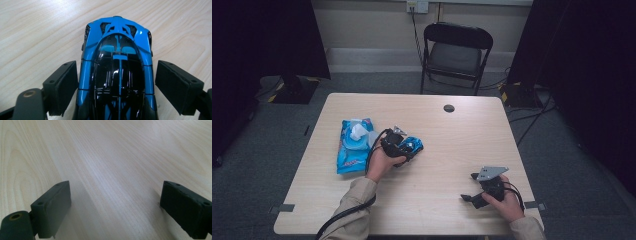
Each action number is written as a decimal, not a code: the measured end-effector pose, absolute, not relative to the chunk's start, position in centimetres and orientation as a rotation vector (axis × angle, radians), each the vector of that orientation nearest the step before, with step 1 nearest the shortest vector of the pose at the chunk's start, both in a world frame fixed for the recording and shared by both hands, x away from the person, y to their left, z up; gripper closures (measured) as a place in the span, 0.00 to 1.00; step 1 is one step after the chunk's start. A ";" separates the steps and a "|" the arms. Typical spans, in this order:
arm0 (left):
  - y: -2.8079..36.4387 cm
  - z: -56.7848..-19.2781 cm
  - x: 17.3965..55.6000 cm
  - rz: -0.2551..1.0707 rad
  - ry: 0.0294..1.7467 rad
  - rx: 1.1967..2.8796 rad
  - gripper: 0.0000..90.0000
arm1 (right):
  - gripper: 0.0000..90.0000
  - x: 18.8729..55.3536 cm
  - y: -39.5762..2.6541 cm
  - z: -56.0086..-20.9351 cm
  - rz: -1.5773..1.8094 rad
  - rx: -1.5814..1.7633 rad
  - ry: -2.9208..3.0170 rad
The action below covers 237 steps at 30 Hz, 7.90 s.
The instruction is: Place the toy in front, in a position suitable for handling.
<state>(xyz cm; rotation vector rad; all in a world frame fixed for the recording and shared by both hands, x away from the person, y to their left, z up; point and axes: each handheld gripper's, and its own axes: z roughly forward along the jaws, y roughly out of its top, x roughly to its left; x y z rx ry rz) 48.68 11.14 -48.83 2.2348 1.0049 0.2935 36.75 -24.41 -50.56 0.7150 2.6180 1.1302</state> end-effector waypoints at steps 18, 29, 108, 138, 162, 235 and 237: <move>11.0 -48.9 48.4 0.324 1.032 2.284 0.29 | 0.10 36.8 -24.4 -50.6 1.133 0.714 2.619; 10.9 -48.1 47.9 0.327 1.040 2.290 0.32 | 0.10 36.8 -24.4 -50.6 1.133 0.714 2.620; 5.7 -44.7 43.3 0.240 0.867 2.254 0.22 | 0.10 36.8 -24.4 -50.6 1.129 0.712 2.619; 14.9 -40.5 44.7 0.322 0.987 2.181 0.26 | 0.10 36.8 -24.4 -50.6 1.129 0.713 2.620; 20.5 -38.3 45.2 0.393 1.101 2.148 0.27 | 0.10 36.8 -24.4 -50.6 1.130 0.713 2.619; 25.7 -40.4 47.5 0.373 1.389 2.048 0.81 | 0.09 36.8 -24.4 -50.6 1.130 0.712 2.626; 25.6 -40.6 47.6 0.382 1.396 2.049 0.79 | 0.09 36.8 -24.4 -50.6 1.129 0.712 2.626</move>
